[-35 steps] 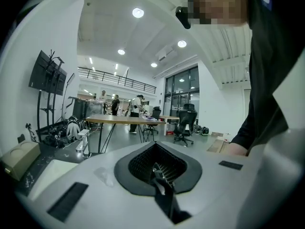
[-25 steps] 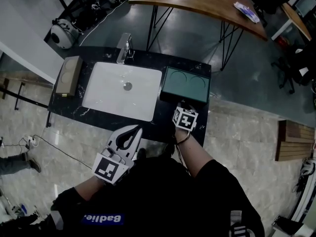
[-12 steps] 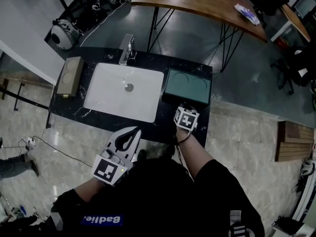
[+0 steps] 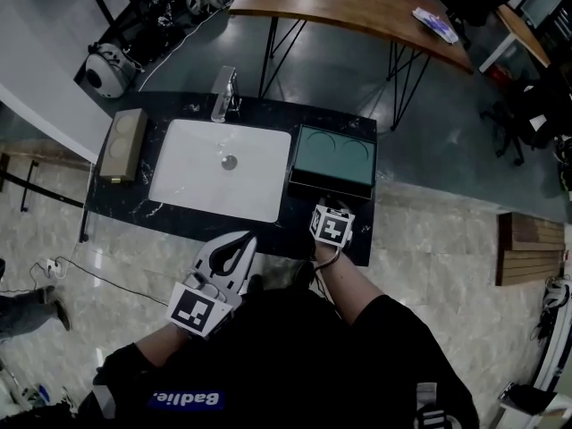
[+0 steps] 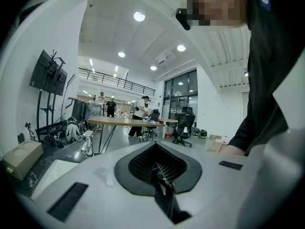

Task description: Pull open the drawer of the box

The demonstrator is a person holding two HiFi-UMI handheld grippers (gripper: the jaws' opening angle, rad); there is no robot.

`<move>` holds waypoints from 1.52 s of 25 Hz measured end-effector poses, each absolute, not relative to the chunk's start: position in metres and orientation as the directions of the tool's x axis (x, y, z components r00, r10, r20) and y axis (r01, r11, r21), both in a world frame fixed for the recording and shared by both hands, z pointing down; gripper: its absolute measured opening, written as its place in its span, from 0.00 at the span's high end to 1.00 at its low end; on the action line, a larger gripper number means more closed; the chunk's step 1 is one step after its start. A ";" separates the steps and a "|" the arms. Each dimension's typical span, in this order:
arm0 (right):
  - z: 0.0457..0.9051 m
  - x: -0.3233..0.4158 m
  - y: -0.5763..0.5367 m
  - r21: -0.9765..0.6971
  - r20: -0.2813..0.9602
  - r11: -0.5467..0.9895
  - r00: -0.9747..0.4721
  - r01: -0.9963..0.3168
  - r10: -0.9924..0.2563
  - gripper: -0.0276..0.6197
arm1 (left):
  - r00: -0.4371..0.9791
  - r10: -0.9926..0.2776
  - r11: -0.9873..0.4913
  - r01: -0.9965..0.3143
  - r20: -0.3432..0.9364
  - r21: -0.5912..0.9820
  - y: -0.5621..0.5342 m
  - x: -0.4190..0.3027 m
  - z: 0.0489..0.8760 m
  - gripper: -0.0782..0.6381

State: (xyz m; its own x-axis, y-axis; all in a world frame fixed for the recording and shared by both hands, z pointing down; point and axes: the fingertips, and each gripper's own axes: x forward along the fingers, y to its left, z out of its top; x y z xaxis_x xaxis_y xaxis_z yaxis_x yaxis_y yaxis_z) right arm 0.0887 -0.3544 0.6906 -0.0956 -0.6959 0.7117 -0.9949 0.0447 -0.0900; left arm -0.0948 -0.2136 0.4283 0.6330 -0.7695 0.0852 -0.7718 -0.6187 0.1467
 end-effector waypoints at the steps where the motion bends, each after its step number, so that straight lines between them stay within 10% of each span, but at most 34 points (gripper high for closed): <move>1: 0.692 0.087 -0.351 -0.089 0.714 0.048 -0.097 -0.995 -0.694 0.85 | 0.635 -0.768 -0.621 -0.770 0.083 0.146 -0.212 -0.095 0.428 0.89; 38: 0.698 0.072 -0.273 -0.068 0.732 0.106 -0.122 -0.992 -0.670 0.86 | 0.694 -0.718 -0.686 -0.717 0.040 0.127 -0.180 -0.081 0.415 0.89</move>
State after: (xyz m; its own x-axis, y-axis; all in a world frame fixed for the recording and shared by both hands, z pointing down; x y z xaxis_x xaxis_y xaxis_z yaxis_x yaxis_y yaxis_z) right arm 0.0724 -0.2732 0.6977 -0.1218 -0.6698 0.7325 -0.9920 0.1056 -0.0684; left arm -0.0814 -0.1804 0.4147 0.6944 -0.7184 0.0404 -0.7167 -0.6857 0.1271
